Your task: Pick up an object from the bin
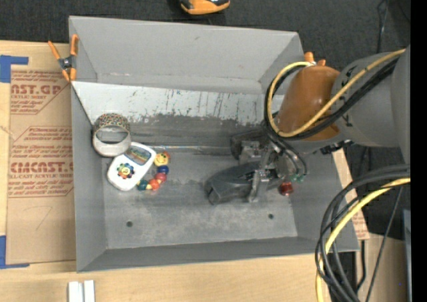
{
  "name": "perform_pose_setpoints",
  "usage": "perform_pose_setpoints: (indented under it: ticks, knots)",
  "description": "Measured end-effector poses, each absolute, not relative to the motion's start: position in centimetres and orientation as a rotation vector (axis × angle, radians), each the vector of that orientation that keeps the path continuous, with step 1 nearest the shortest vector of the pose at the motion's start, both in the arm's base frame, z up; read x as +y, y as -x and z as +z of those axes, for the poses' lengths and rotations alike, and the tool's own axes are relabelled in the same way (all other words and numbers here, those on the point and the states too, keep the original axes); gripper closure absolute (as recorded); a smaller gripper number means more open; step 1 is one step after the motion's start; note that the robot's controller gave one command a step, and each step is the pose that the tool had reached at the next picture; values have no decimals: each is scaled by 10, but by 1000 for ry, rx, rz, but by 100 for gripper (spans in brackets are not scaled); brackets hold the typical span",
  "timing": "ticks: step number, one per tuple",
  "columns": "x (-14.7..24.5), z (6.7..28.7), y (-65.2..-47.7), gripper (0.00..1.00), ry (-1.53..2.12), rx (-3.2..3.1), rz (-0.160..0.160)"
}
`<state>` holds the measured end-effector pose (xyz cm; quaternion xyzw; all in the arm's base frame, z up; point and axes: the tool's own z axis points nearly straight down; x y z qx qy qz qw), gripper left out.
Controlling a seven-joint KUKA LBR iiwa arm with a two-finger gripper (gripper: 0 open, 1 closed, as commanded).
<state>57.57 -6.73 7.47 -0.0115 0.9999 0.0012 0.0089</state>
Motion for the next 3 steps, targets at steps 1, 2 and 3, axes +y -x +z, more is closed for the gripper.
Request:
perform_pose_setpoints:
  ticks: [1,2,3]
  knots:
    - [-67,75,-576,100,36,3123,4]
    - [-67,90,-573,100,36,3130,4]
    - [-66,122,-571,100,37,3138,5]
